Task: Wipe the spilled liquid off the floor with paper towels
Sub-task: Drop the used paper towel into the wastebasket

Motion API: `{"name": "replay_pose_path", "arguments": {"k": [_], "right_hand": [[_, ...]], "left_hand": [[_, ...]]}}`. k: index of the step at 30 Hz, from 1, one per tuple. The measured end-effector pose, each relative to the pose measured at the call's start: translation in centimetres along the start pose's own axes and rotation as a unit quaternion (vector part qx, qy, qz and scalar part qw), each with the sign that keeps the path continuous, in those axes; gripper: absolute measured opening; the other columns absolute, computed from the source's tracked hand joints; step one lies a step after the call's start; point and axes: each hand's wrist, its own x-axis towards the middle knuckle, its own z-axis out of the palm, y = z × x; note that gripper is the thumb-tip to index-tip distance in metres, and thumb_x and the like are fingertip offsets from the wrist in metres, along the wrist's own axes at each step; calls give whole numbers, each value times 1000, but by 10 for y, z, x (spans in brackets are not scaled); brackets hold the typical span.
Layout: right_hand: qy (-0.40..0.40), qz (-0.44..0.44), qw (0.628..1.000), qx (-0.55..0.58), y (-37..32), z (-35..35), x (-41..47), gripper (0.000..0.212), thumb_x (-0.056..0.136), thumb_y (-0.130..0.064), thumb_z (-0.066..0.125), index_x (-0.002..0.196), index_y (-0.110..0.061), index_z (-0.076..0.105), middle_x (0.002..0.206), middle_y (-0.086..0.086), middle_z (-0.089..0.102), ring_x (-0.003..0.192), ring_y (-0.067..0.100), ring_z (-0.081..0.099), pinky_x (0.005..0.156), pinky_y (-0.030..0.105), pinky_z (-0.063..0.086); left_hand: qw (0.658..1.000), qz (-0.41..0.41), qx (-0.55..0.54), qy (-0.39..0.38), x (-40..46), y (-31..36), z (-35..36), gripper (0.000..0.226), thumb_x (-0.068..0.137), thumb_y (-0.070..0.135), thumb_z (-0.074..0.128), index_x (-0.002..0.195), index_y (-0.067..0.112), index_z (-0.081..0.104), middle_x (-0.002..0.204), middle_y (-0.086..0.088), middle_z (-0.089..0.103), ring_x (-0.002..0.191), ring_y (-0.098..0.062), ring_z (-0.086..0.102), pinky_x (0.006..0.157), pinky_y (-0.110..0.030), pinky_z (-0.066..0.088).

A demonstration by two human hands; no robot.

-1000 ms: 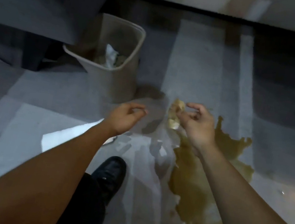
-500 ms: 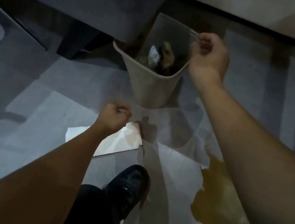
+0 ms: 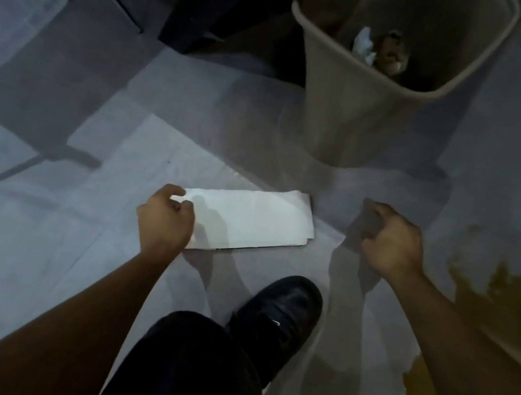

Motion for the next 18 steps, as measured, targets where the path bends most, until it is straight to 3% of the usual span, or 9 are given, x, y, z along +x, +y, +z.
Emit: {"name": "replay_pose_path", "arguments": {"k": [3,5,8,10,13,15,18], "right_hand": [[25,13,1000,-8,-19,7,7,35,87,-14,62,121,-15,64,109,17,71,97,38,67,83,32,52],[30,-5,1000,-4,-28,10,11,49,86,-12,63,134,-19,59,108,16,71,97,38,66,86,34,53],[-19,-23,999,-12,-38,18,13,67,86,-15,65,149,-28,46,122,14,65,110,37,61,95,41,54],[-24,-14,1000,14,-43,24,14,56,88,-18,64,143,-23,52,129,14,62,116,35,59,98,39,51],[-4,-26,999,32,-54,31,11,32,88,-24,65,120,-18,65,117,11,68,102,30,65,90,38,54],[-2,-33,998,46,-63,36,7,20,88,-31,68,104,-19,68,104,5,72,90,25,67,83,36,56],[0,-40,996,80,-73,44,2,29,85,-44,74,96,-18,67,94,2,71,84,22,66,76,32,54]], "left_hand": [[999,-31,-3,10,3,-19,-2,26,96,12,61,120,7,70,101,-11,74,101,-32,69,93,-30,47],[1000,-8,7,-4,5,-26,3,24,96,12,60,116,8,72,92,-6,70,92,-27,67,85,-26,44],[999,-7,25,-29,16,-39,9,28,94,18,62,120,11,70,105,-11,73,95,-26,66,86,-30,47],[996,-23,59,-57,22,-50,10,41,91,31,68,129,15,64,115,-15,67,106,-31,62,92,-38,49],[993,-45,72,-83,23,-58,8,68,86,50,74,143,20,51,127,-17,59,116,-35,56,96,-45,48],[992,-41,53,-103,23,-55,6,79,85,50,78,149,17,44,126,-15,65,115,-33,62,93,-41,49],[992,-48,21,-117,22,-51,7,73,86,40,81,147,15,49,122,-13,72,109,-29,68,91,-39,53]]}}
